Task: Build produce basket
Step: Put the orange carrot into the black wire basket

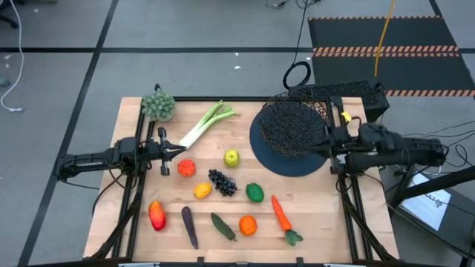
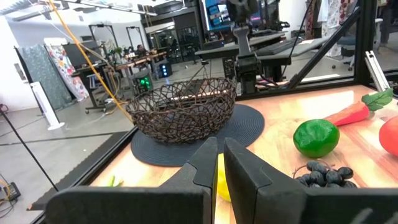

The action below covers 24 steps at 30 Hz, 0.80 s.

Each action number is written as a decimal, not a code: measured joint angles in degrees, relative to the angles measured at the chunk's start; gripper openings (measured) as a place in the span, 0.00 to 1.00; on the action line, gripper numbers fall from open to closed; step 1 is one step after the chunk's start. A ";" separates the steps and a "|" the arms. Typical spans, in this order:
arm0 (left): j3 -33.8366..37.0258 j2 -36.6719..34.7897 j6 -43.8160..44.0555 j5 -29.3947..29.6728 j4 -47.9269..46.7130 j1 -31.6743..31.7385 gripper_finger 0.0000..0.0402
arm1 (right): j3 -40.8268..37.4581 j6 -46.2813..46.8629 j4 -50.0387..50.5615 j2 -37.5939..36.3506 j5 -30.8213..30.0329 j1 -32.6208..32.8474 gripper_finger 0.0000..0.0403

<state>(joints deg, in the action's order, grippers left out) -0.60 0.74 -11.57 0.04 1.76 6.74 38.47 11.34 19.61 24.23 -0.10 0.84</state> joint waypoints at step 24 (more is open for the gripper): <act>-0.38 0.01 13.85 0.04 2.09 -0.02 0.08 | 19.86 4.08 12.89 20.74 -4.47 0.02 0.00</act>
<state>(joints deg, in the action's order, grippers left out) -0.98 0.75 2.27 0.08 3.85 6.72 58.33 15.42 32.50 44.97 -4.58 0.86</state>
